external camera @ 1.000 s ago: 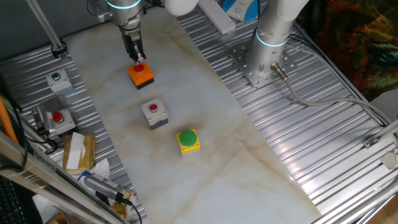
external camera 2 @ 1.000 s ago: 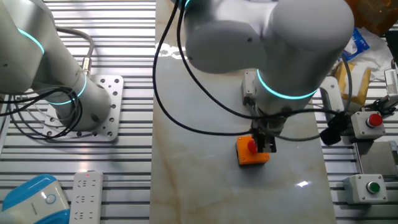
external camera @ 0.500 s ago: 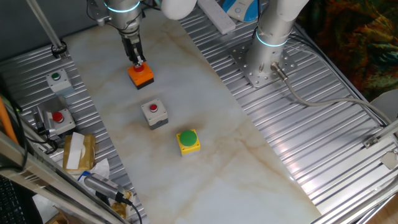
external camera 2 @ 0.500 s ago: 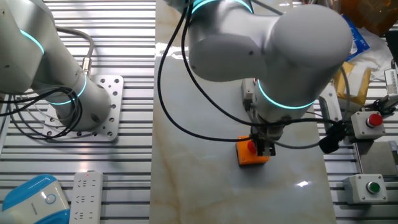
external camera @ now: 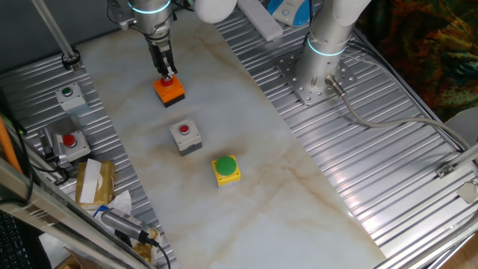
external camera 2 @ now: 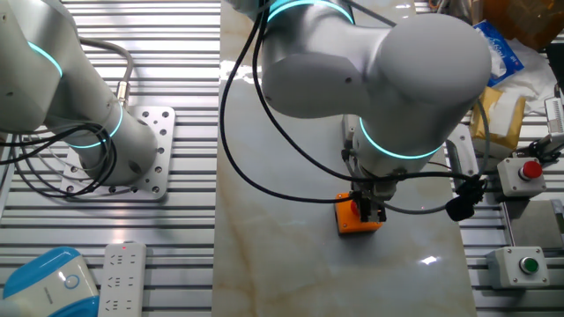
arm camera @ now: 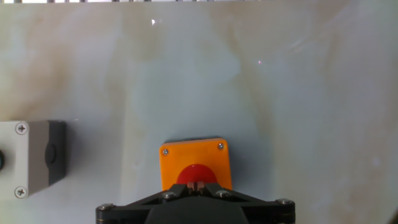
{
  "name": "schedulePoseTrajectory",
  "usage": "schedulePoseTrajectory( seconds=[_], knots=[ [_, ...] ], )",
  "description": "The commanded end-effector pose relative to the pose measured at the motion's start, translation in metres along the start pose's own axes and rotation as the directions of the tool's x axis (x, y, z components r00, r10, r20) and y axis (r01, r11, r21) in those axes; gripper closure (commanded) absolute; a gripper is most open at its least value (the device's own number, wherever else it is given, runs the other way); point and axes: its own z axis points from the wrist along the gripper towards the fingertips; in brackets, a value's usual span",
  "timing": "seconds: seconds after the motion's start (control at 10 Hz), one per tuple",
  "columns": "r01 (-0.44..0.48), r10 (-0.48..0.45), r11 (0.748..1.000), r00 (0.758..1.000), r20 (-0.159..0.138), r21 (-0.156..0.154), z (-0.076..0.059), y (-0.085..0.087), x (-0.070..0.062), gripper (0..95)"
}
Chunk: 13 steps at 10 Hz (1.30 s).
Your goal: Press three buttons from left to right in sequence
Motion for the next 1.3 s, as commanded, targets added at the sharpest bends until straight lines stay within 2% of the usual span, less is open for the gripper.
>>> schedulePoseTrajectory(
  seconds=[0.1, 0.6, 0.9, 1.0, 1.1, 1.2, 1.3],
  knots=[
    [0.003, -0.003, 1.0, 1.0, 0.0, 0.005, 0.0, -0.001, 0.001, 95.0],
    [0.01, -0.01, 1.0, 1.0, 0.0, 0.006, -0.001, 0.0, 0.003, 95.0],
    [0.01, -0.01, 1.0, 1.0, -0.002, 0.005, 0.008, -0.001, 0.002, 95.0],
    [0.008, -0.008, 1.0, 1.0, 0.0, -0.001, 0.013, 0.0, 0.001, 95.0],
    [0.0, -0.001, 1.0, 1.0, -0.02, -0.016, 0.014, 0.0, 0.001, 95.0],
    [0.002, -0.002, 0.999, 1.0, 0.003, -0.038, 0.012, 0.0, 0.001, 95.0],
    [0.024, -0.024, 0.999, 1.0, 0.0, 0.033, 0.004, 0.0, 0.002, 95.0]
  ],
)
